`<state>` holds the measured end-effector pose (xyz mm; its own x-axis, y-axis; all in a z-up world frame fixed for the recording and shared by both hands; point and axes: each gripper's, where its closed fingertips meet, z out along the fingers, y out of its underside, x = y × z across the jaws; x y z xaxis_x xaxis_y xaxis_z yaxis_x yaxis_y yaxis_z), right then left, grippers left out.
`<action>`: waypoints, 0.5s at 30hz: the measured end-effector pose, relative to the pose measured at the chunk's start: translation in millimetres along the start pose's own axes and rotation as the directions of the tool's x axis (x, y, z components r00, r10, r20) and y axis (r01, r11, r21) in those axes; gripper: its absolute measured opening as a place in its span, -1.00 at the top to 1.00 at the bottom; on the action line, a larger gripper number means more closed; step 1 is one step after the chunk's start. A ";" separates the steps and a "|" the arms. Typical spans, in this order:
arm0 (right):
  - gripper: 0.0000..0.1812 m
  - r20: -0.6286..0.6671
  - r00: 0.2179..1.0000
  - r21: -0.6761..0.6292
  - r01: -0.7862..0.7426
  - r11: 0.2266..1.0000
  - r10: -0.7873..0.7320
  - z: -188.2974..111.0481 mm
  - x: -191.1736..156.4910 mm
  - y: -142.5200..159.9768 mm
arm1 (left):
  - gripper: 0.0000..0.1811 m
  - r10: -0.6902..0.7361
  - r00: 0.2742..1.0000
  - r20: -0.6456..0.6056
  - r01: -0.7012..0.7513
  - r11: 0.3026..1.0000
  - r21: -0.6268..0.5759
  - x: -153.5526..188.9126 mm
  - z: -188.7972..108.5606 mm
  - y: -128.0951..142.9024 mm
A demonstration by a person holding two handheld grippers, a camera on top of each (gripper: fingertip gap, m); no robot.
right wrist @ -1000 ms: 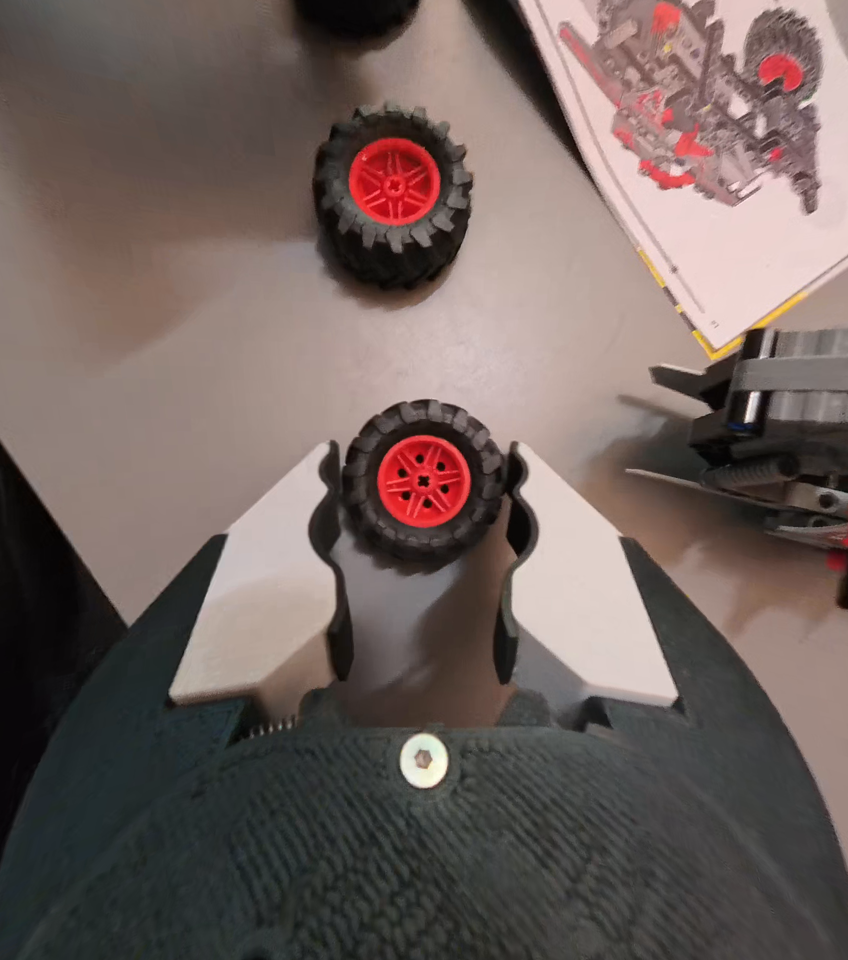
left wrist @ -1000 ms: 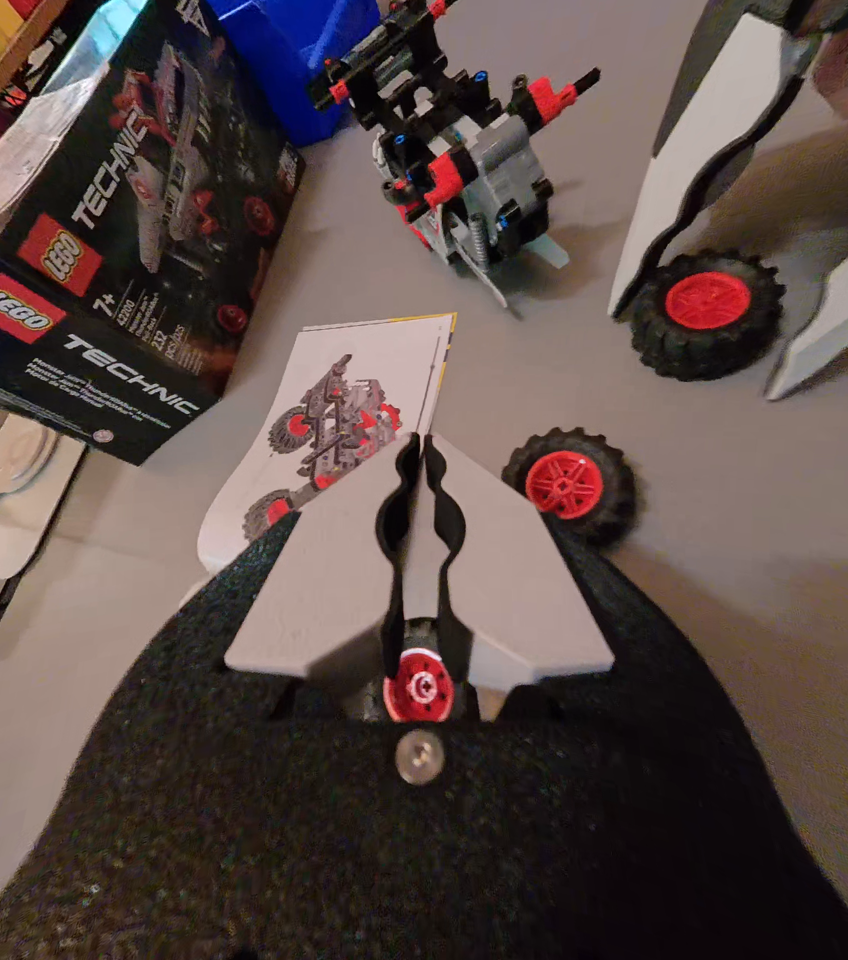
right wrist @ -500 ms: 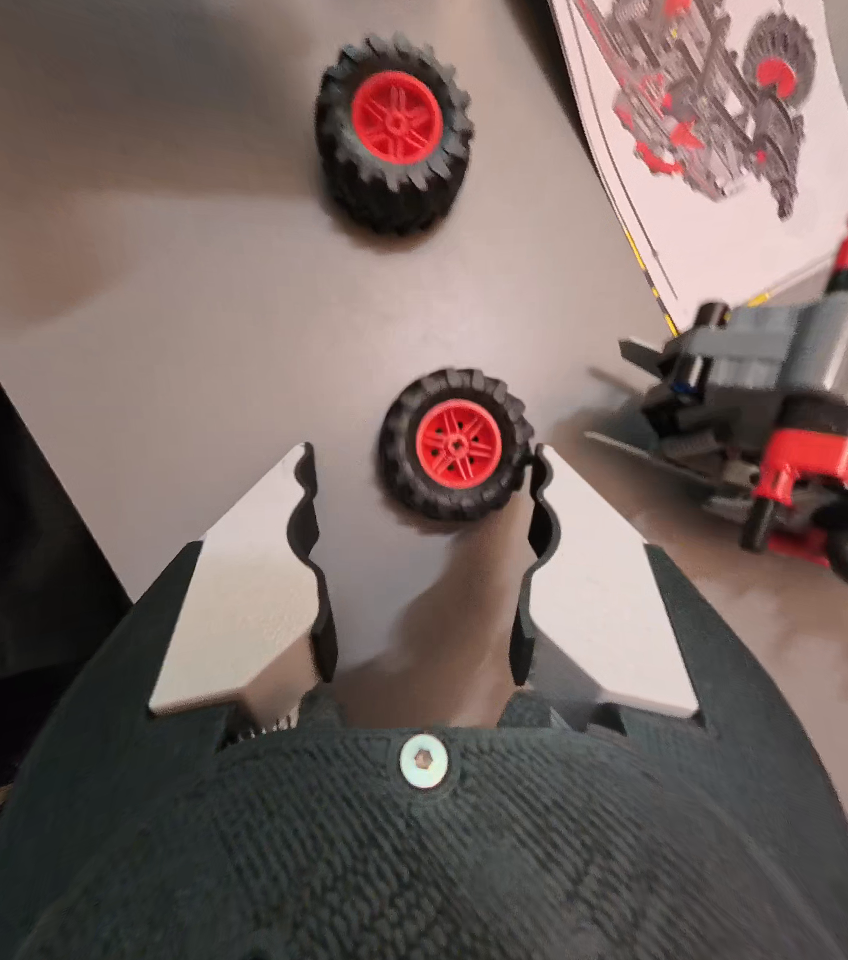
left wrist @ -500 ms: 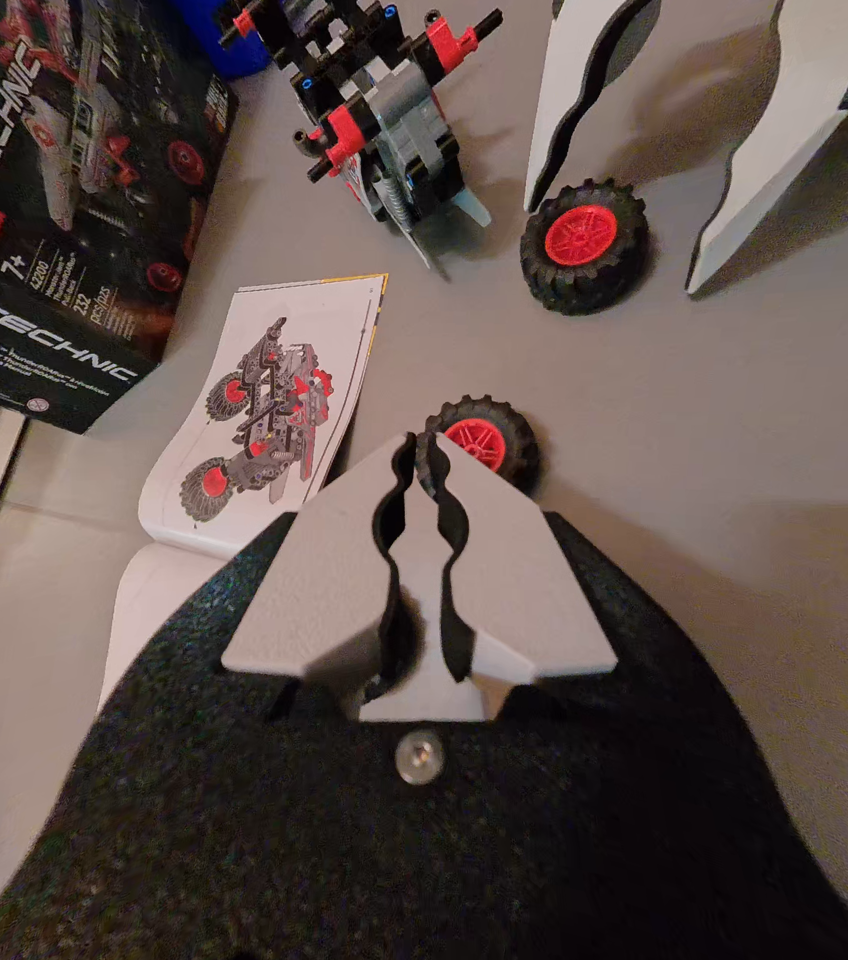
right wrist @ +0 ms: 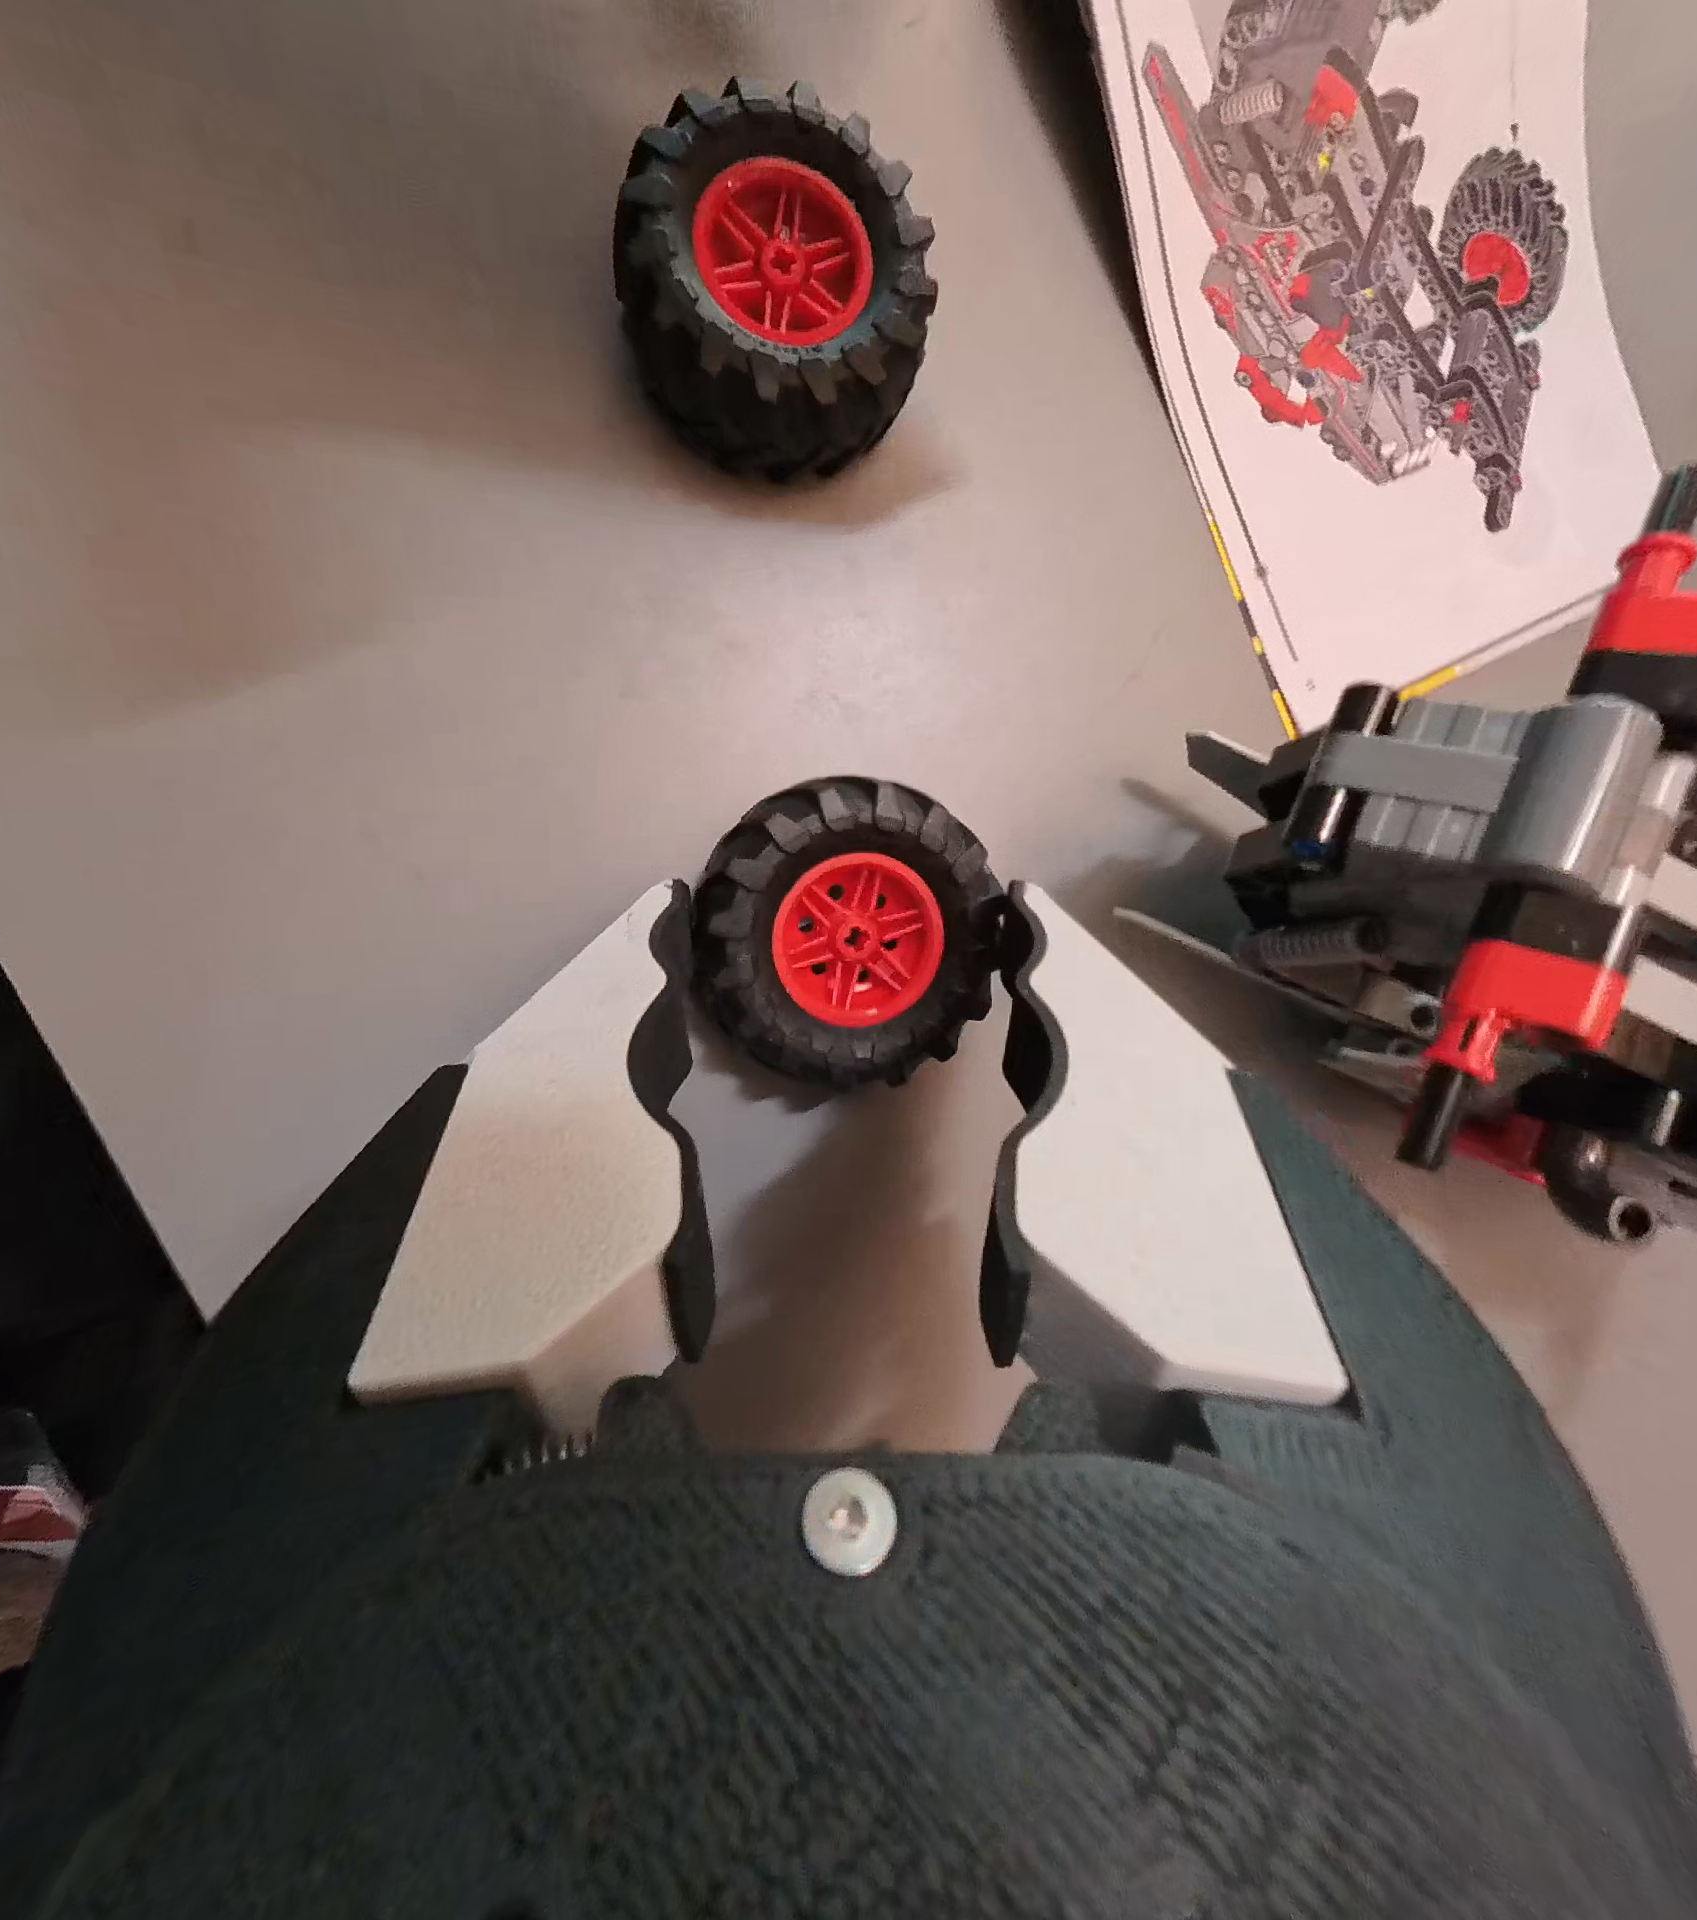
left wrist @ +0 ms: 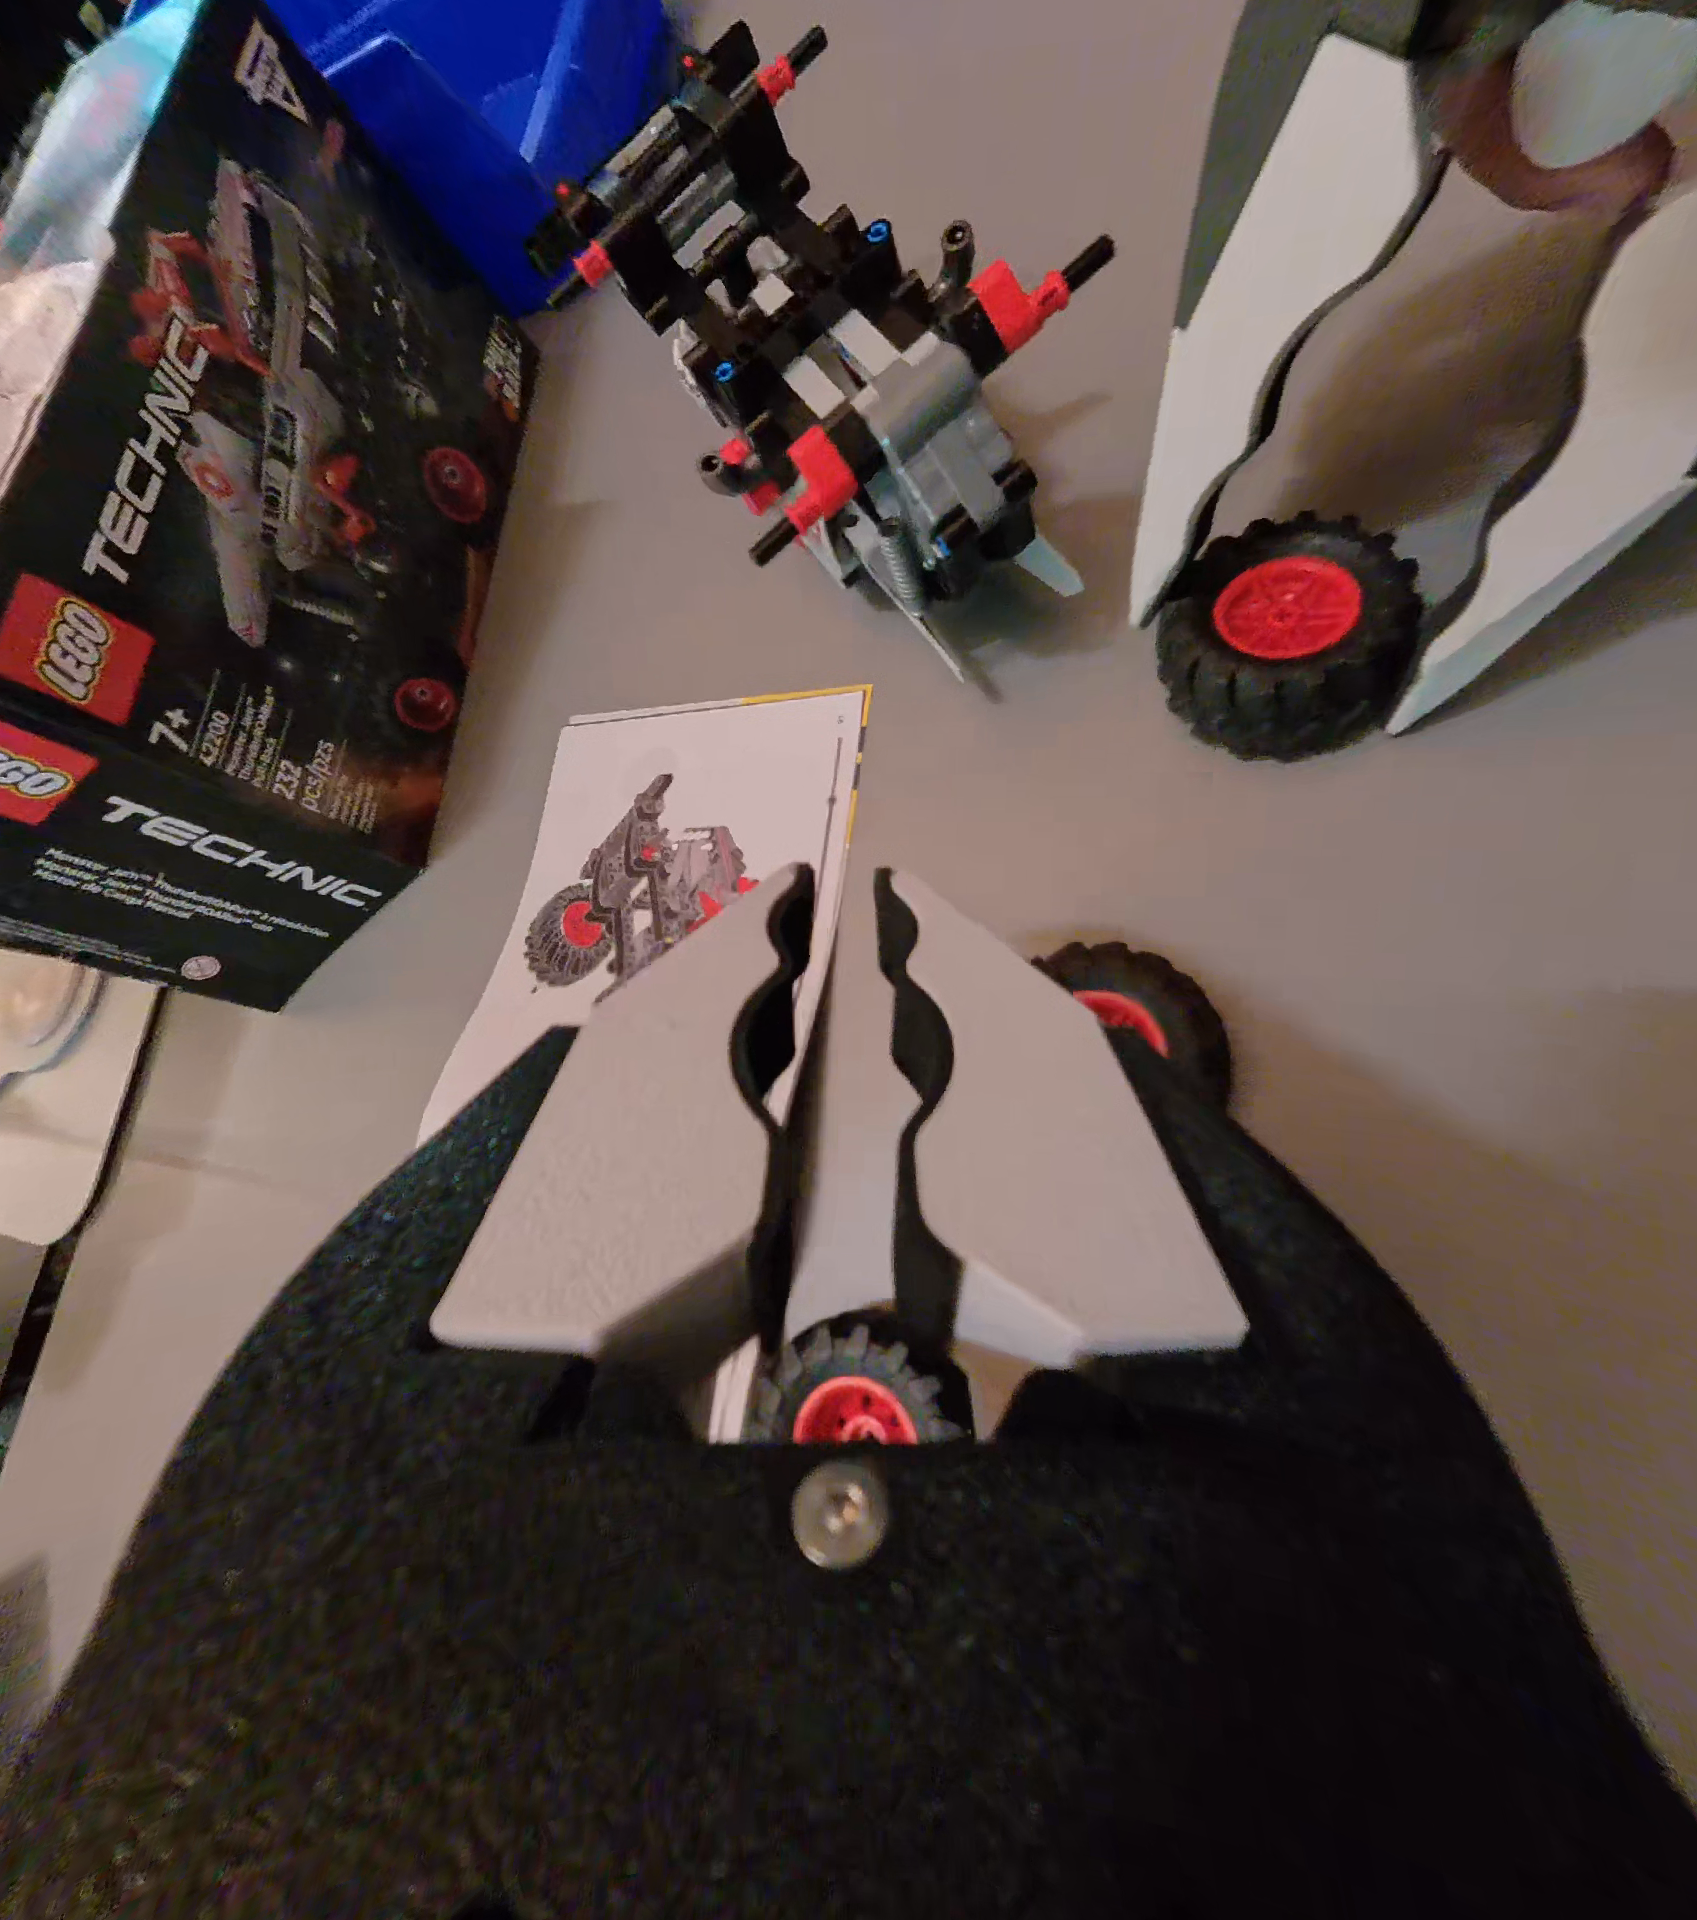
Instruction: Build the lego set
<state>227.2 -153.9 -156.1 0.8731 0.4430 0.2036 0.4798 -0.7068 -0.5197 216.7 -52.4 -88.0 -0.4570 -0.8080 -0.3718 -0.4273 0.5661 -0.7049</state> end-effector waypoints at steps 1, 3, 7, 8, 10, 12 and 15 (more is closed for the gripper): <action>0.35 -0.007 1.000 0.004 -0.012 1.000 0.012 -2.4 0.1 1.5 | 0.90 -0.012 1.000 -0.001 0.012 1.000 0.001 -3.8 -0.4 0.2; 0.36 -0.019 1.000 0.023 -0.018 1.000 0.019 -7.9 -0.3 3.6 | 0.89 -0.040 0.999 -0.010 0.040 0.999 0.011 -9.1 -2.8 2.2; 0.28 -0.021 0.999 0.025 -0.039 0.999 0.040 -13.2 0.0 10.2 | 0.73 -0.124 0.982 -0.145 0.124 0.992 -0.007 3.6 -7.9 19.0; 0.21 -0.012 0.999 -0.002 -0.036 0.999 0.036 -11.1 -1.5 13.7 | 0.64 -0.150 0.973 -0.173 0.147 0.989 -0.034 7.4 -8.8 25.7; 0.18 0.000 0.999 -0.008 -0.036 0.999 0.036 -7.1 -1.9 13.5 | 0.48 -0.192 0.957 -0.215 0.179 0.981 -0.080 15.9 -11.3 34.2; 0.17 0.030 0.998 0.011 -0.063 0.998 0.062 -4.9 -3.4 8.8 | 0.34 -0.230 0.939 -0.256 0.206 0.972 -0.115 28.0 -13.1 35.5; 0.11 -0.003 0.998 -0.023 -0.068 0.997 0.068 -1.8 4.5 9.9 | 0.25 -0.252 0.919 -0.304 0.194 0.959 -0.207 49.5 -10.9 38.9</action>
<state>236.1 -159.9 -158.9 0.9040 0.3924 0.1698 0.4211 -0.7480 -0.5130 168.9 -68.6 -127.3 -0.5493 -0.8354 0.0192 -0.6600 0.4196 -0.6231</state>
